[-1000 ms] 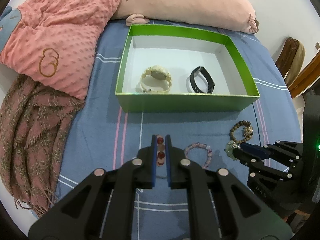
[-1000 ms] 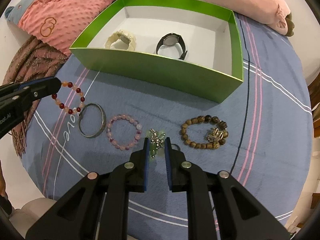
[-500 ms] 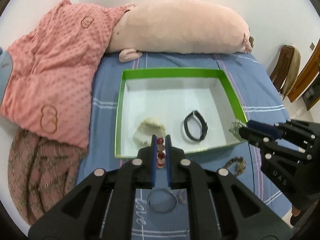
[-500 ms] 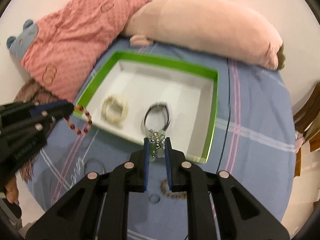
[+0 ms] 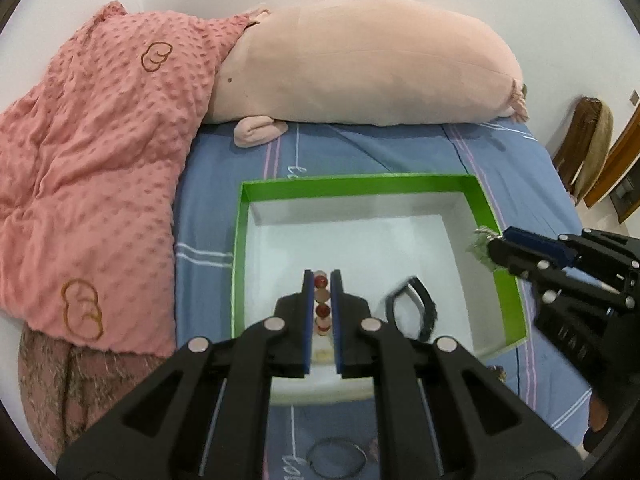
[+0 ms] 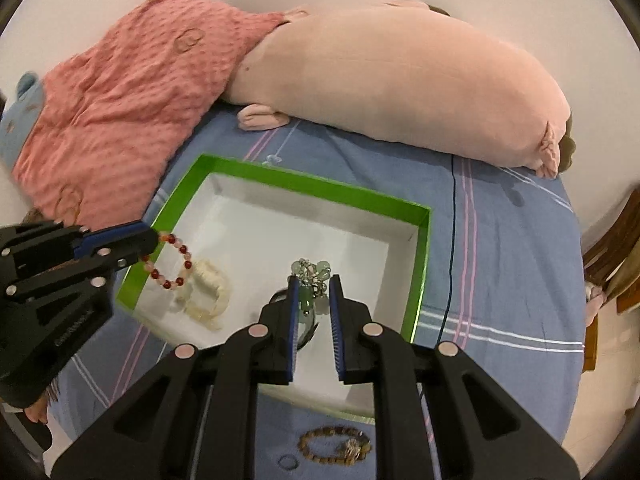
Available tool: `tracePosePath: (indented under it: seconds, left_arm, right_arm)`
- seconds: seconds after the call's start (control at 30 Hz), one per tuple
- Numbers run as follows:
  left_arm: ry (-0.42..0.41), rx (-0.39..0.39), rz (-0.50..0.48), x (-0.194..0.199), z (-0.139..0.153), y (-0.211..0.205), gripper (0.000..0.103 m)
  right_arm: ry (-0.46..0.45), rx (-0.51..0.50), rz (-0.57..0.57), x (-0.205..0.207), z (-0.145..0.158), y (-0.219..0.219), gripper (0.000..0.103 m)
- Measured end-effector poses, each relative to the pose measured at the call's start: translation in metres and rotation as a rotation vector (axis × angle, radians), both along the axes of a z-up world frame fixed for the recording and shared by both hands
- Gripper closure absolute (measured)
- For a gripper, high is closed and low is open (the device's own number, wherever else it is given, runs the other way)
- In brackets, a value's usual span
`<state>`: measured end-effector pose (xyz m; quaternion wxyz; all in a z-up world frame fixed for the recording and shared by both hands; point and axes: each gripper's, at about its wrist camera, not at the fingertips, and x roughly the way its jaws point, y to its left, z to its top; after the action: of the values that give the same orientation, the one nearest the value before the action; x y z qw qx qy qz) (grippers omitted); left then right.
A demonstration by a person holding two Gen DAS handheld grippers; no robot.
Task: Organize jewelry
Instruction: 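Carry the bracelet and pendant into the green box and open both grippers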
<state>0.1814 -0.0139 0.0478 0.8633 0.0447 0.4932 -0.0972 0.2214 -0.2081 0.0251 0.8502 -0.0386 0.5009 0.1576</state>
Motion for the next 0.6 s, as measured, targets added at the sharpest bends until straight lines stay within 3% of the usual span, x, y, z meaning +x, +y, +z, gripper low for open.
tracePosePath:
  seconds: [0.27, 0.6]
  left_arm:
    - [0.054, 0.007, 0.021, 0.042, -0.03, -0.002, 0.095]
    - [0.143, 0.008, 0.04, 0.062, -0.075, -0.001, 0.095]
  right_arm:
    - [0.058, -0.015, -0.048, 0.047, -0.031, -0.003, 0.089]
    - [0.169, -0.044, -0.065, 0.065, -0.087, 0.007, 0.089]
